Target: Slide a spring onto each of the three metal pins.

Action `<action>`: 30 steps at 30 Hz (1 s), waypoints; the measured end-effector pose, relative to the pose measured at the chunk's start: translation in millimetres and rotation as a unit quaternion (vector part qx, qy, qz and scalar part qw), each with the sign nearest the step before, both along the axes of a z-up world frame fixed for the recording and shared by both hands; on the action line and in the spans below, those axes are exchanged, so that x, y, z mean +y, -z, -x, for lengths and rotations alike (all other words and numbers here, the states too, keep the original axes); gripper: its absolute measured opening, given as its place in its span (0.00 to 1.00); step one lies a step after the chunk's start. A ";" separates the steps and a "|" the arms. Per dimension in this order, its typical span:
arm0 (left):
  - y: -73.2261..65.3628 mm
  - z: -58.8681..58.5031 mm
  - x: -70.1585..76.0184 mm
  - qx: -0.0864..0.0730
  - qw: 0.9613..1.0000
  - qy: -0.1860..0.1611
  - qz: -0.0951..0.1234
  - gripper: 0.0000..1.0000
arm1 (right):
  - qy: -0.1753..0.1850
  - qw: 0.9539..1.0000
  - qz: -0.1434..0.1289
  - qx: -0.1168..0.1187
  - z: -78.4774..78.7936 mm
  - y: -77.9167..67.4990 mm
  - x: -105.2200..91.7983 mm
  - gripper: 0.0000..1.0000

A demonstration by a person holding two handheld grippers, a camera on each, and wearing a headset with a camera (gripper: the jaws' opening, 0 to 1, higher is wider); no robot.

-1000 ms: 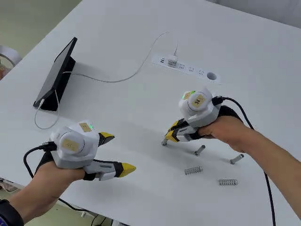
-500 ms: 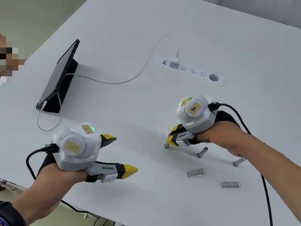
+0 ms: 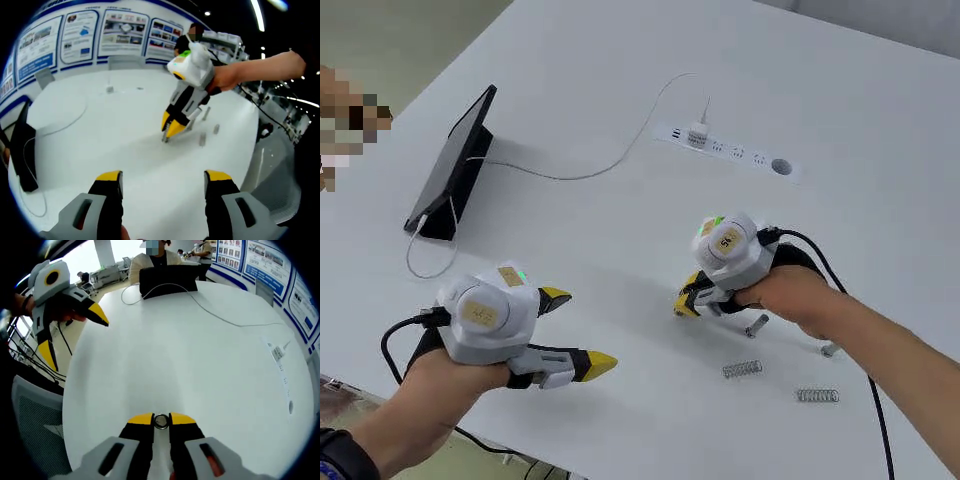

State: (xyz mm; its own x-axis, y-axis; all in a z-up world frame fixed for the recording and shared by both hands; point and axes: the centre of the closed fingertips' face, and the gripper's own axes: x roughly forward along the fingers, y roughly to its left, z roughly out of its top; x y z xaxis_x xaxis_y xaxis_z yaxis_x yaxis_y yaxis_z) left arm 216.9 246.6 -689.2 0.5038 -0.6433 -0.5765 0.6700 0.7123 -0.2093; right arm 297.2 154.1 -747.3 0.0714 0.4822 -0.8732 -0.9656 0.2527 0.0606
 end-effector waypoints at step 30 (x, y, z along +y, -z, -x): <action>-13.7 -4.6 -4.4 -0.010 1.000 0.008 -0.002 0.66 | -0.013 0.999 -0.002 -0.029 8.7 -19.7 -16.2 0.33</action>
